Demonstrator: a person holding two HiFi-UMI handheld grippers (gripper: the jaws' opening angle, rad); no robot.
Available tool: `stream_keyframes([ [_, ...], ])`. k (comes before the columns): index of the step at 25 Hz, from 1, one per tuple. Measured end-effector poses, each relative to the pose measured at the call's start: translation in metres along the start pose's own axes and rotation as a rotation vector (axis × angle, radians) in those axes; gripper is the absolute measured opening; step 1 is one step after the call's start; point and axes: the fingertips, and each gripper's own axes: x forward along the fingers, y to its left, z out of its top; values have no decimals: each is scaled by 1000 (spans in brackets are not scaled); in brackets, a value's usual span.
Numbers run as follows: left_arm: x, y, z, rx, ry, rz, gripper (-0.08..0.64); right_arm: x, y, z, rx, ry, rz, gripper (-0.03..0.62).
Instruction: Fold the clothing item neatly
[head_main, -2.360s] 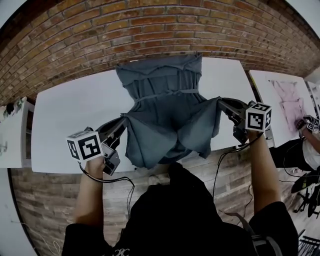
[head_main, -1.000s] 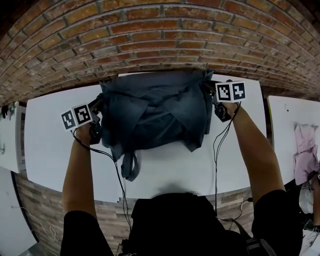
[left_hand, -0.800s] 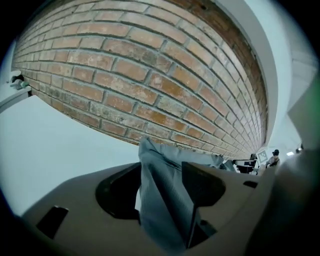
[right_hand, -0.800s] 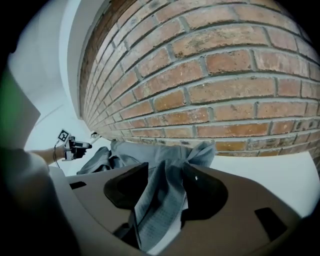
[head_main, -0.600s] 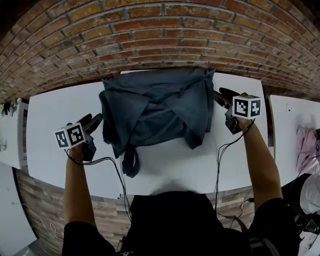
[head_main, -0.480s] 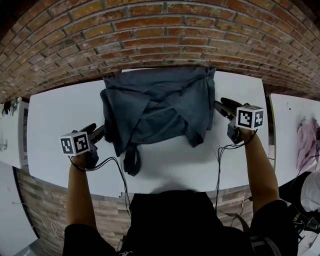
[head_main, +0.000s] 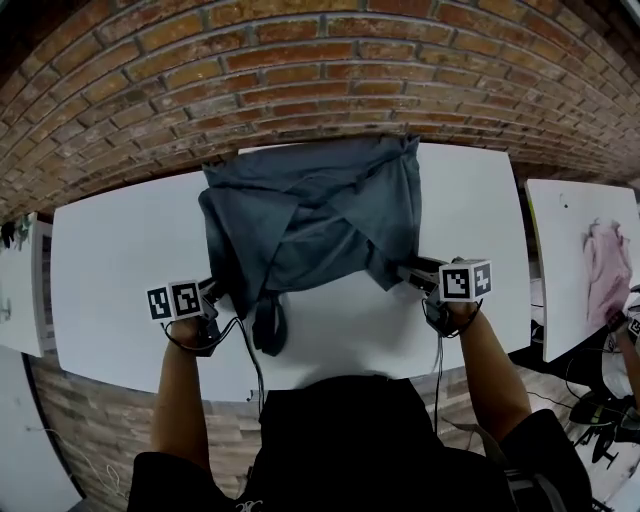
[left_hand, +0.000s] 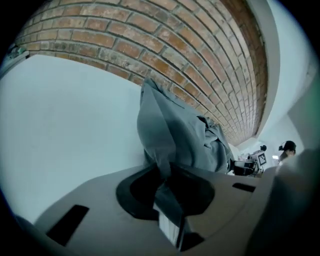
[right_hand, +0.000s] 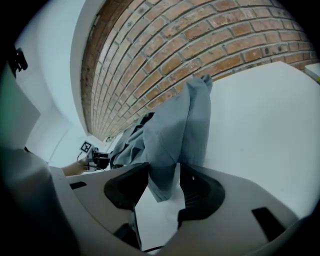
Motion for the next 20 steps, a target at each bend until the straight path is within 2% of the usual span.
stream_keyframes([
  [1, 0, -1, 1, 6, -1, 7, 25, 3, 3, -2, 10, 8, 4, 198],
  [2, -1, -3, 2, 13, -4, 4, 25, 5, 8, -4, 6, 18, 8, 186],
  [4, -3, -12, 5, 21, -11, -31, 23, 7, 18, -4, -32, 31, 10, 43],
  [5, -5, -18, 6, 23, -16, -57, 23, 7, 22, -3, -52, 30, 18, 26],
  [13, -33, -76, 33, 25, -98, -262, 21, -5, 67, 33, -101, -76, 156, 21],
  [18, -56, -119, 65, 3, -183, -424, 21, -17, 97, 77, -150, -170, 249, 21],
  [20, -62, -128, 83, -10, -224, -466, 21, -20, 101, 101, -156, -206, 272, 21],
])
